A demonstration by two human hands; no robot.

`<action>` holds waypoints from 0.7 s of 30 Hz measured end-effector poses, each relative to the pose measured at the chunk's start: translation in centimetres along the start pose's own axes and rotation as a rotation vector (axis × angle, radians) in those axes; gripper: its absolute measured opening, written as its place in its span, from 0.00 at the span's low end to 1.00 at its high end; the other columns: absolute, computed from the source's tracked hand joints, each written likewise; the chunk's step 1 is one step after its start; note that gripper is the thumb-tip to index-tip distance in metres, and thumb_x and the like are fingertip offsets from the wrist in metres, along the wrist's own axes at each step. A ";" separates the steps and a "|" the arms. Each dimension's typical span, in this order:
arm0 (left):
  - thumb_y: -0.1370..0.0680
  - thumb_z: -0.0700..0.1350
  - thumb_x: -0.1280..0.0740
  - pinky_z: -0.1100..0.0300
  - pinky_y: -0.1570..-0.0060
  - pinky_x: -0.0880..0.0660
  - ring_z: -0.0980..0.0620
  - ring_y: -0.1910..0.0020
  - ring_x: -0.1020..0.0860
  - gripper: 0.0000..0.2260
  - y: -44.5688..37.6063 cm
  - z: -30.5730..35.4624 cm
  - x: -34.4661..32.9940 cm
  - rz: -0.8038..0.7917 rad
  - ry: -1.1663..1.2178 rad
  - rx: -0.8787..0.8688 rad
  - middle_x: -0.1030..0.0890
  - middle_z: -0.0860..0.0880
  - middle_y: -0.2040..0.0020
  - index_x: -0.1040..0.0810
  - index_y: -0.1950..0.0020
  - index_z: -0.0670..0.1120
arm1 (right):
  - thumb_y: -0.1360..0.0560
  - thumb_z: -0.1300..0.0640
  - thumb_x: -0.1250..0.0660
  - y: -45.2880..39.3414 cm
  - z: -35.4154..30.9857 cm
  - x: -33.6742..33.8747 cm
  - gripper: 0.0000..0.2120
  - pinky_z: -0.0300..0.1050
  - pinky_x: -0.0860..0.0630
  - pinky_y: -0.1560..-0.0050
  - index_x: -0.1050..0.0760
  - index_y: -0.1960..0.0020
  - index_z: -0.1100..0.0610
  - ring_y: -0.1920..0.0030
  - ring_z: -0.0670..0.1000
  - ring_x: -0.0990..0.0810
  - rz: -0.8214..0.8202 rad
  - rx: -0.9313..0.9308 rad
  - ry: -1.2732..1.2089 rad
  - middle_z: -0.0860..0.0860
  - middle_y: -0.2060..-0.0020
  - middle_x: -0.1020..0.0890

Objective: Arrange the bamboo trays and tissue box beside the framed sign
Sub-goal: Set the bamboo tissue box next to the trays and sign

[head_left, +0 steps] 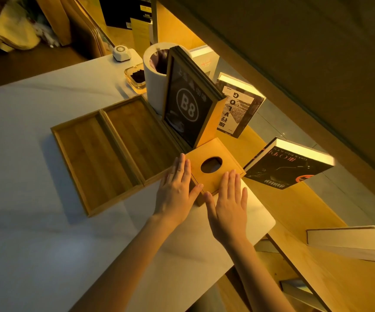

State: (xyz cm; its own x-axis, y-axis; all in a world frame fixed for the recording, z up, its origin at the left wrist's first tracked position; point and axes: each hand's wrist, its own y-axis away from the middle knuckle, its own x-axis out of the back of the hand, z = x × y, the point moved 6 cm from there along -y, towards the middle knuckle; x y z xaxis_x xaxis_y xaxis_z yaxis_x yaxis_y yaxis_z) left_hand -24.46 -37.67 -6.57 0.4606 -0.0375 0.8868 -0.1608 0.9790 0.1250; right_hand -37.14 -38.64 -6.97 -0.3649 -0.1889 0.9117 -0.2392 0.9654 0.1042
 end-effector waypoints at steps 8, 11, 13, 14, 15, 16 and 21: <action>0.24 0.60 0.50 0.53 0.28 0.49 0.47 0.25 0.55 0.32 -0.9 0.7 -0.3 0.007 0.013 -0.001 0.56 0.46 0.24 0.58 0.28 0.46 | 0.29 0.34 0.64 -1.0 1.0 0.2 0.35 0.48 0.68 0.31 0.65 0.28 0.52 0.27 0.49 0.66 0.007 0.004 0.022 0.46 0.29 0.63; 0.24 0.60 0.49 0.53 0.28 0.49 0.47 0.25 0.55 0.32 -1.0 0.7 -0.2 0.002 0.006 -0.007 0.56 0.46 0.24 0.58 0.28 0.46 | 0.29 0.34 0.64 -1.0 0.9 0.1 0.36 0.48 0.69 0.31 0.63 0.27 0.52 0.28 0.49 0.66 0.011 -0.003 0.019 0.46 0.29 0.63; 0.24 0.60 0.49 0.53 0.28 0.49 0.47 0.25 0.55 0.32 -1.0 0.7 -0.2 -0.007 0.000 -0.006 0.56 0.46 0.24 0.58 0.28 0.46 | 0.29 0.34 0.64 -1.0 0.9 0.1 0.36 0.48 0.68 0.30 0.63 0.27 0.52 0.28 0.49 0.66 0.016 -0.002 0.022 0.46 0.29 0.63; 0.24 0.60 0.49 0.53 0.28 0.49 0.47 0.25 0.55 0.32 -1.0 0.7 -0.2 -0.009 -0.002 -0.005 0.56 0.46 0.24 0.59 0.28 0.46 | 0.29 0.34 0.64 -1.0 0.9 0.1 0.36 0.48 0.68 0.30 0.63 0.27 0.52 0.27 0.49 0.66 0.016 0.000 0.026 0.46 0.29 0.63; 0.24 0.60 0.49 0.53 0.28 0.49 0.47 0.25 0.55 0.32 -1.0 0.7 -0.2 -0.013 -0.001 -0.001 0.56 0.46 0.24 0.59 0.28 0.46 | 0.29 0.34 0.64 -1.0 0.9 0.0 0.36 0.48 0.68 0.30 0.63 0.27 0.52 0.28 0.49 0.66 0.012 0.003 0.027 0.47 0.28 0.63; 0.24 0.60 0.49 0.53 0.28 0.49 0.47 0.25 0.55 0.32 -1.0 0.8 -0.2 -0.015 -0.001 -0.005 0.56 0.46 0.24 0.59 0.28 0.46 | 0.29 0.34 0.64 -1.1 0.8 0.1 0.36 0.48 0.68 0.30 0.63 0.27 0.52 0.28 0.49 0.66 0.004 0.009 0.029 0.48 0.27 0.62; 0.24 0.61 0.51 0.51 0.28 0.50 0.47 0.25 0.56 0.32 -0.9 0.8 0.8 -0.067 -0.063 -0.017 0.56 0.46 0.24 0.58 0.27 0.47 | 0.24 0.37 0.57 -1.0 0.1 1.2 0.34 0.49 0.64 0.30 0.59 0.26 0.55 0.26 0.52 0.61 -0.014 0.014 0.093 0.53 0.24 0.54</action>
State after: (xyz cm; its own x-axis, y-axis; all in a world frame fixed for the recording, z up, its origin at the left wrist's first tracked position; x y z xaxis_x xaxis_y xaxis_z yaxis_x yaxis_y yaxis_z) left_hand -24.63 -38.69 -5.66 0.4137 -0.1154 0.9031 -0.1162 0.9771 0.1781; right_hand -37.44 -39.87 -6.01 -0.2763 -0.1840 0.9433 -0.2561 0.9601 0.1123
